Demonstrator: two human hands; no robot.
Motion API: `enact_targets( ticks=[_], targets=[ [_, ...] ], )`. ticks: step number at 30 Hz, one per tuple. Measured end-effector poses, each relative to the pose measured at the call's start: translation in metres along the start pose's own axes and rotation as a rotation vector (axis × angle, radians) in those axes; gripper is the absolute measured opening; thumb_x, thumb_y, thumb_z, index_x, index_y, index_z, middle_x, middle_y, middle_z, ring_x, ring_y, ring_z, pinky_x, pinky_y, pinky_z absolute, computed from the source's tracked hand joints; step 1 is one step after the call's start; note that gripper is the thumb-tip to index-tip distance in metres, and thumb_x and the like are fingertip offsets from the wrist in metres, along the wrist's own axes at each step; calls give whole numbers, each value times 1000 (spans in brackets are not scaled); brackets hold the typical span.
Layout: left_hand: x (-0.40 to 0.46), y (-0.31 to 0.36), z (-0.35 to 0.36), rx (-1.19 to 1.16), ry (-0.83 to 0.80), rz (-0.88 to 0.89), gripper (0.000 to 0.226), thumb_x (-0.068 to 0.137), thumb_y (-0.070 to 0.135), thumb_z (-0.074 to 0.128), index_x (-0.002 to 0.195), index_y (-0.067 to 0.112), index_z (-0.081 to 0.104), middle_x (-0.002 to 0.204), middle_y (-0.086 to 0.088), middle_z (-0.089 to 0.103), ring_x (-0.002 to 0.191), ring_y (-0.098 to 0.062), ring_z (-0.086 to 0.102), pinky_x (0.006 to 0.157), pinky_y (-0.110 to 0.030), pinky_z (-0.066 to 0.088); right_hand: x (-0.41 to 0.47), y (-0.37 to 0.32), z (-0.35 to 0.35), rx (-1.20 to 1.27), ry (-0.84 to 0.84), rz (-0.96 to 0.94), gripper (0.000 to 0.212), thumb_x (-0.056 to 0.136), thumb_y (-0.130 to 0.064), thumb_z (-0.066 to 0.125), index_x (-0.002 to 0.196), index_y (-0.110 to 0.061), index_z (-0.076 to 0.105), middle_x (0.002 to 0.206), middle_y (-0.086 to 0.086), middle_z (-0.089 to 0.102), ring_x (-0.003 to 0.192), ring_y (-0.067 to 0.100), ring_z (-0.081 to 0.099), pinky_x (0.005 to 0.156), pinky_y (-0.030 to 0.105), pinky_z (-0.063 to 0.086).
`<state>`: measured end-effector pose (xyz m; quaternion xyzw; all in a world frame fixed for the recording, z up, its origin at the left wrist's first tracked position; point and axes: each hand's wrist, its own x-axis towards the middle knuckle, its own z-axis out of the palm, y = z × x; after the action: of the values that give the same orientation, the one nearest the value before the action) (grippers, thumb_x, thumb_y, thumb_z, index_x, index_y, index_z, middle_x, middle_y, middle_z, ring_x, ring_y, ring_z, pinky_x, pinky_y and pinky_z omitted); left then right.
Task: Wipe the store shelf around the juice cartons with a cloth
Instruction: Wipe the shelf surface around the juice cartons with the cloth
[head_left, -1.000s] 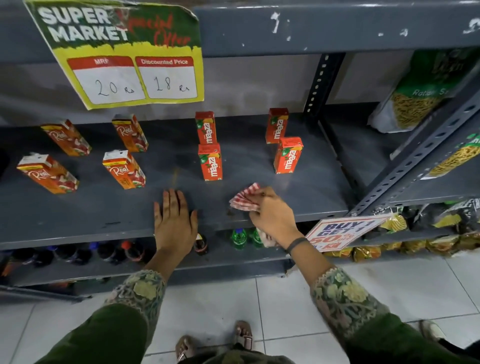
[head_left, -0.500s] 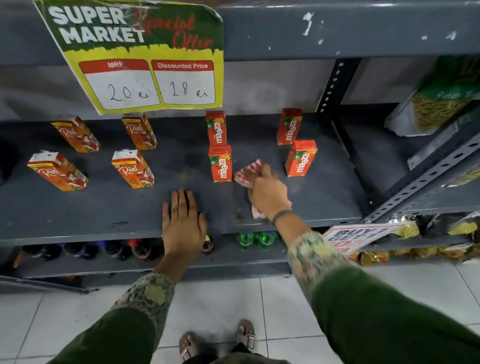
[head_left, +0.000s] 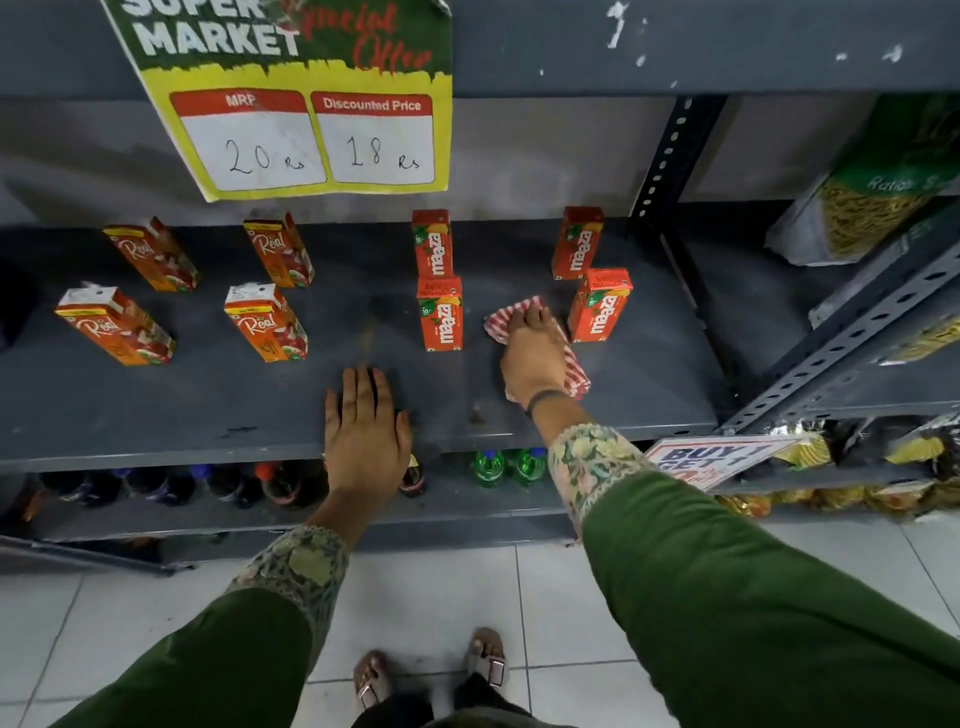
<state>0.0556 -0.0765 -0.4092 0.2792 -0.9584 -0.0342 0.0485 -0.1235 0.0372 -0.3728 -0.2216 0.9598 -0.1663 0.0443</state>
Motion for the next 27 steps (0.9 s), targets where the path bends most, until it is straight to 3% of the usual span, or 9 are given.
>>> enact_targets(
  ticks=[8, 13, 15, 17, 20, 22, 24, 26, 27],
  targets=[
    [-10, -12, -2, -106, 62, 89, 61, 91, 31, 19, 136, -8, 34, 145, -26, 35, 138, -36, 26, 114, -48, 13, -103, -9, 17, 51, 33, -94, 67, 84, 1, 40, 146, -4, 14, 158, 16, 9, 147, 25, 6, 121, 34, 2],
    [-22, -58, -11, -134, 138, -14, 58, 92, 30, 22, 135, -7, 37, 143, -25, 39, 137, -35, 29, 114, -51, 12, -122, -80, 33, 221, -149, -392, 63, 82, 7, 40, 143, -5, 27, 156, 16, 19, 145, 26, 14, 121, 31, 7],
    [-22, -91, -16, -120, 140, -68, 61, 92, 33, 21, 136, -7, 35, 144, -27, 36, 137, -36, 28, 114, -52, 11, -121, -86, 15, 440, -142, -287, 54, 83, 8, 42, 134, -9, 44, 147, 15, 39, 136, 30, 34, 113, 33, 28],
    [-21, -128, -21, -111, 131, -114, 64, 92, 37, 19, 137, -7, 33, 145, -28, 34, 138, -36, 25, 114, -52, 10, -115, -71, 4, 445, 42, -45, 54, 81, 7, 47, 132, -11, 45, 142, 15, 43, 131, 33, 39, 106, 35, 38],
    [-15, -179, -29, -60, 89, -112, 68, 91, 39, 18, 137, -9, 31, 144, -29, 33, 138, -38, 25, 114, -54, 13, -110, -55, 14, 162, 100, 186, 67, 79, 6, 45, 143, -2, 25, 155, 20, 18, 144, 33, 16, 120, 40, 13],
    [-9, -202, -30, -26, 44, -46, 71, 91, 43, 15, 138, -8, 29, 146, -28, 30, 139, -38, 23, 114, -55, 15, -115, -74, 31, 105, 39, 93, 70, 81, 3, 46, 145, -5, 18, 157, 19, 8, 146, 31, 7, 121, 37, 3],
    [-5, -215, -29, -12, 18, 21, 73, 90, 46, 13, 140, -6, 26, 148, -27, 27, 140, -38, 21, 114, -54, 15, -124, -108, 44, 104, -65, -122, 69, 83, 3, 46, 145, -6, 17, 157, 17, 7, 146, 28, 5, 122, 35, 4],
    [-3, -219, -28, -6, 9, 57, 73, 91, 46, 13, 140, -6, 25, 148, -27, 27, 140, -37, 20, 114, -53, 15, -132, -141, 44, 119, -164, -259, 62, 83, 5, 44, 143, -6, 27, 155, 18, 21, 145, 29, 16, 121, 33, 12],
    [-3, -220, -26, -7, 12, 65, 73, 91, 46, 14, 140, -7, 25, 148, -28, 27, 139, -38, 21, 114, -52, 15, -129, -153, 37, 195, -174, -225, 58, 83, 6, 43, 139, -7, 37, 149, 19, 35, 140, 31, 29, 118, 34, 21]
  ],
)
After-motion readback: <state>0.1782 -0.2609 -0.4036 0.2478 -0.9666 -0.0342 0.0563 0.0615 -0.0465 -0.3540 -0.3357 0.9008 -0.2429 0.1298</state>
